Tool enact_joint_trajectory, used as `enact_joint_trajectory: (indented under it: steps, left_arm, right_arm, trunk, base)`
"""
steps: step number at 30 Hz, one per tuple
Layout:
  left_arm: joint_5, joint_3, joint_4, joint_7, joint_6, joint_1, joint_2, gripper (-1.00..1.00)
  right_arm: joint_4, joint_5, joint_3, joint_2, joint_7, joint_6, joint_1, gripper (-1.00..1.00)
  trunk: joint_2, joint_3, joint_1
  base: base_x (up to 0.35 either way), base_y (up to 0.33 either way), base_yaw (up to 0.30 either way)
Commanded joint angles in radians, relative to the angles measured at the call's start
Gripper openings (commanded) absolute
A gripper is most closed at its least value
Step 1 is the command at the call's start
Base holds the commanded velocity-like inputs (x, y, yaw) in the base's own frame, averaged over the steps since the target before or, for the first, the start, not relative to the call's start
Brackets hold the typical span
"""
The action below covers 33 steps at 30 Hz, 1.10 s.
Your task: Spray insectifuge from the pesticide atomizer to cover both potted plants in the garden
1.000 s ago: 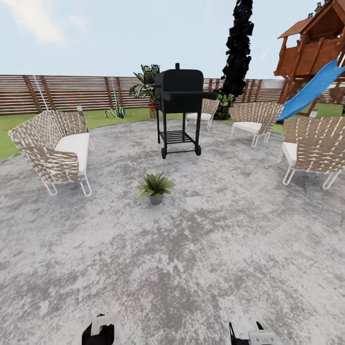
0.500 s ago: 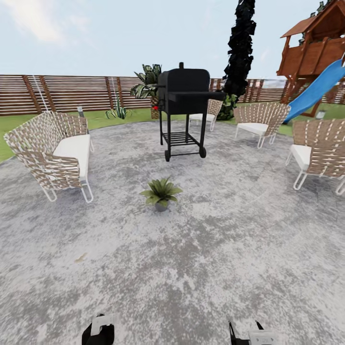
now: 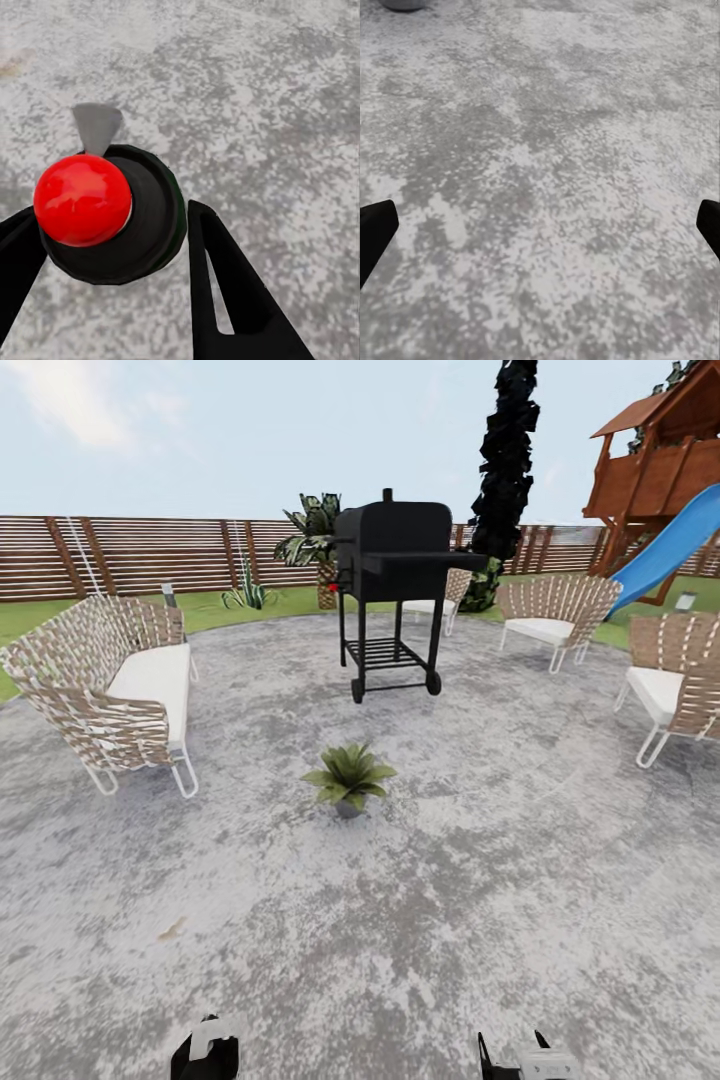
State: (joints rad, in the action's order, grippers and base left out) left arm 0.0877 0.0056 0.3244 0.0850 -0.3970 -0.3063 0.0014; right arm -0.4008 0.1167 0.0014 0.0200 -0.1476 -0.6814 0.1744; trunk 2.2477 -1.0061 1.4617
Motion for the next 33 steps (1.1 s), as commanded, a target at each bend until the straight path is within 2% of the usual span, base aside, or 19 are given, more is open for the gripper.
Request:
enact_joint_trajectory:
  steps: [1,15,33]
  left_arm:
    - [0.009,-0.002,-0.001,-0.001,-0.003,-0.001,0.0,-1.0]
    - [0.01,-0.002,-0.001,-0.001,-0.003,-0.001,0.0,-1.0]
    - [0.009,-0.002,-0.001,-0.001,-0.003,-0.001,0.0,-1.0]
  right_arm:
    - [0.0,0.011,0.0,0.0,-0.009,-0.001,0.0,1.0]
    - [0.0,0.011,0.0,0.0,-0.009,-0.001,0.0,1.0]
    - [0.0,0.011,0.0,0.0,-0.009,-0.001,0.0,1.0]
  trunk:
    - [0.0,-0.001,0.0]
    - [0.0,-0.001,0.0]
    - [0.0,-0.001,0.0]
  base:
    - [0.286,0.187,0.0]
    - [0.286,0.188,-0.017]
    - [0.258,0.221,-0.275]
